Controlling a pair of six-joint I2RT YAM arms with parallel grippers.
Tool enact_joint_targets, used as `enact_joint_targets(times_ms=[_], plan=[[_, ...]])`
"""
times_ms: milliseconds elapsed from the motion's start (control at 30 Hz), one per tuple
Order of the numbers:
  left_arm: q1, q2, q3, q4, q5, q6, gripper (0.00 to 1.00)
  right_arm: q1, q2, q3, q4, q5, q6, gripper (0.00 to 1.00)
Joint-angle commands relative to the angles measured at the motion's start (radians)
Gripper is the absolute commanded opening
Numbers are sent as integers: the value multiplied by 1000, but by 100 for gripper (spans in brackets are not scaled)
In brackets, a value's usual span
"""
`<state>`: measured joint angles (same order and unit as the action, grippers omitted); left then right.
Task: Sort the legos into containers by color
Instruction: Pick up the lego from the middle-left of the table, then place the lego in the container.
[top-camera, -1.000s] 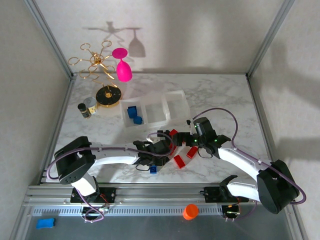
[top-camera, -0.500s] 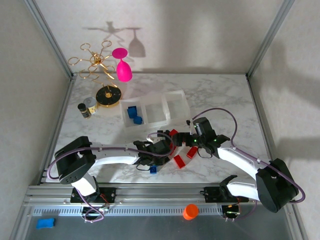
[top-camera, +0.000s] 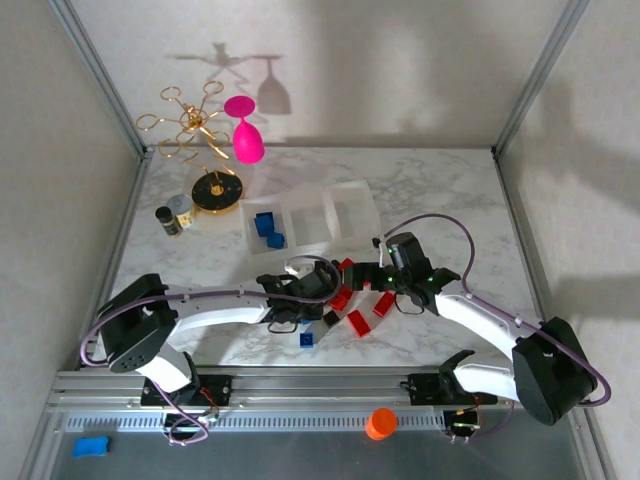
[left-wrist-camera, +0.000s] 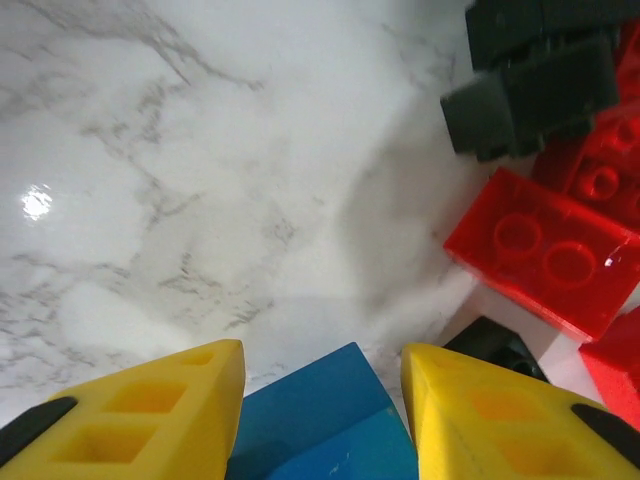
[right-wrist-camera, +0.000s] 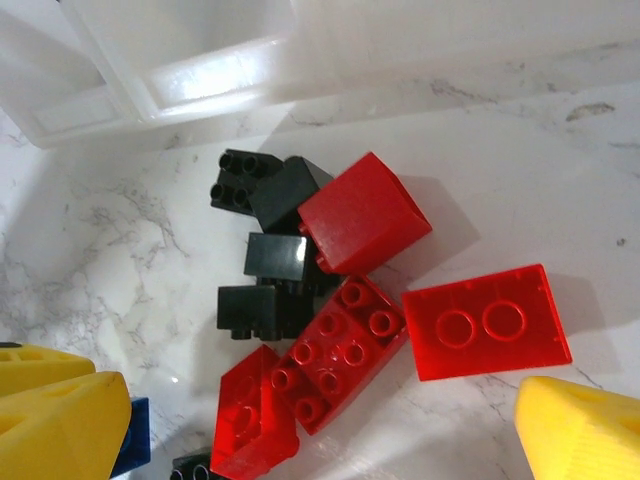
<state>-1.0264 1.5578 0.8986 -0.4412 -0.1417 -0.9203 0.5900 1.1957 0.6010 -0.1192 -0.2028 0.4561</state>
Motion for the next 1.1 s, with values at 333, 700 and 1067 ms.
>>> enact_joint_targets(times_ms=[333,700,1067], plan=[[308,-72,244,-103,-211,220,43,10,48,100,73,-28,-9,99],[487,139,378,-42,-149,328,42,10,35,109,46,8,-18,99],[532,263,404,-1,-140,351,41,10,70,124,58,3,-28,99]])
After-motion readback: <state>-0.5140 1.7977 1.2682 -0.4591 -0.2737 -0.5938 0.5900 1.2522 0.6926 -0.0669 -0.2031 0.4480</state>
